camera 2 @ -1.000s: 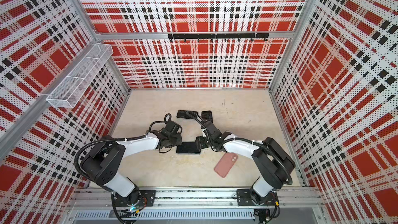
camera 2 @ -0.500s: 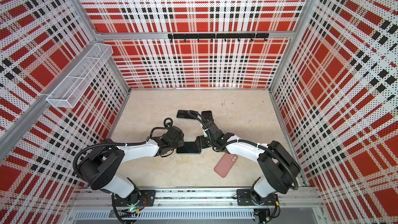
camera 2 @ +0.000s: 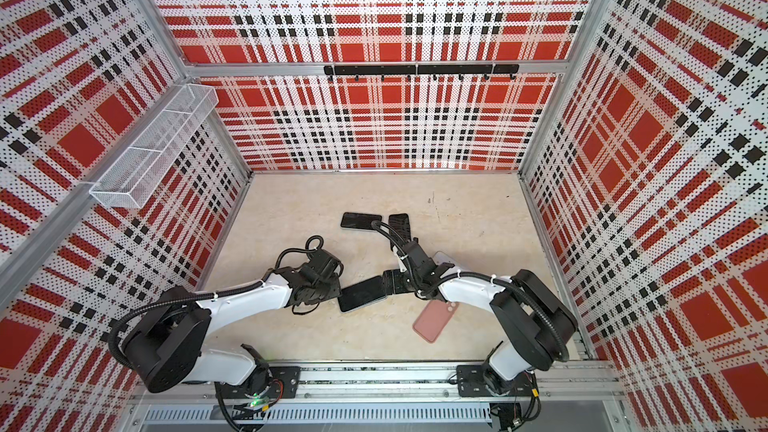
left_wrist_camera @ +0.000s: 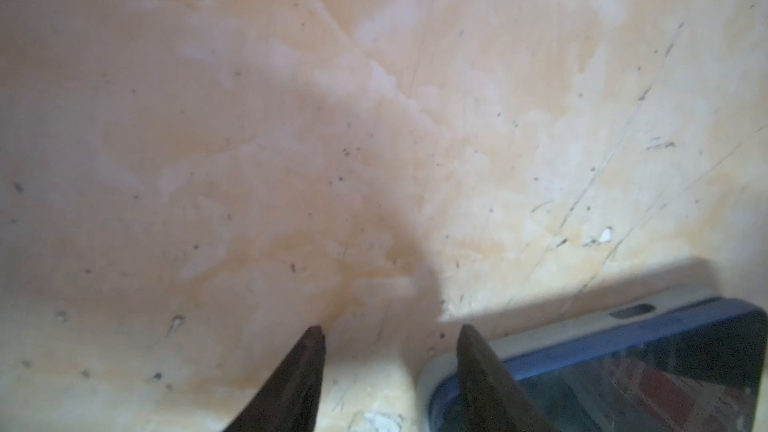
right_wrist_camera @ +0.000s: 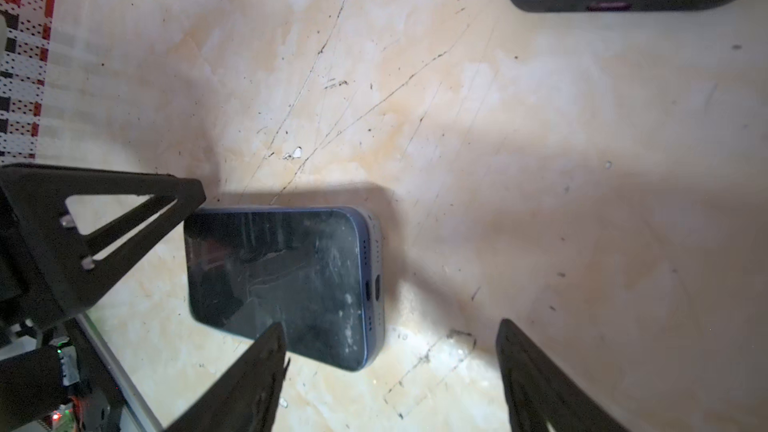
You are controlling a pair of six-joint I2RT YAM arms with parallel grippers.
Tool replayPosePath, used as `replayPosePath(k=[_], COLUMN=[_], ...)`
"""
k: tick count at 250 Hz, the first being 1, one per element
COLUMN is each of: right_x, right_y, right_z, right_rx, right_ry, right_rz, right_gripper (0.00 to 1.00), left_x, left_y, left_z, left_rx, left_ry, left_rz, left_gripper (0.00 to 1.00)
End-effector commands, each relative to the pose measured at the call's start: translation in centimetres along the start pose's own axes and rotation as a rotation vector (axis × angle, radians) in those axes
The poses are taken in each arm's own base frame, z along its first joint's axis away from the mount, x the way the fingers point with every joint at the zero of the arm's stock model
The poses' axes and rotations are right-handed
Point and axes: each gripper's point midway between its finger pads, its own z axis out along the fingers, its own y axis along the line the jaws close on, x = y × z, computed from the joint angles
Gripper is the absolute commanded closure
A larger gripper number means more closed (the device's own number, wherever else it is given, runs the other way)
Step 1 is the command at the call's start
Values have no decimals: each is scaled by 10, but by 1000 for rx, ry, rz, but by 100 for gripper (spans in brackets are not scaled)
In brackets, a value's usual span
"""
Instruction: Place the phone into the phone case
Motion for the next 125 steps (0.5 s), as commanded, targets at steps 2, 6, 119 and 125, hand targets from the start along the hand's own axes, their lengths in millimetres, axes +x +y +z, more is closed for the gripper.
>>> replayPosePath(k=[2,6,119,125], right_x=[-5,-4,-4,-4], right_y=[13,13,11,11], right_z=[7,8,13,14], right_rx=[-86,-88,-166,-174], right_ry=[-14,-13,55,63], right_rz=[21,22,6,7], right_gripper=[19,19,18,18], left_x=[28,29,15,16], left_y=[29,30,2,0], left_z=[2,2,-45,-48], left_rx=[-87,-87,185,202], left_ry=[110,113,68,71], left_rz=[21,20,-104,-111], left_gripper=[46,46,39,39])
